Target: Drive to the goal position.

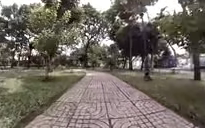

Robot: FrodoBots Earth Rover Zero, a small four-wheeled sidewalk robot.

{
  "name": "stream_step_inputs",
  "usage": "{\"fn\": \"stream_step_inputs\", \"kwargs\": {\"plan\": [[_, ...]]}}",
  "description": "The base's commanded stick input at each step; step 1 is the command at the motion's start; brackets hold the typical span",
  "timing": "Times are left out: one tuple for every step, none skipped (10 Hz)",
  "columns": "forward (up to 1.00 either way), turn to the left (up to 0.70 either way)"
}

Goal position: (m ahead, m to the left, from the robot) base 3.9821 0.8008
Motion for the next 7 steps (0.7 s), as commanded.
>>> {"fn": "stream_step_inputs", "kwargs": {"plan": [[0.70, 0.00], [0.70, 0.00], [0.70, 0.00], [0.70, 0.00], [0.70, 0.00], [0.70, 0.00], [0.70, 0.00]]}}
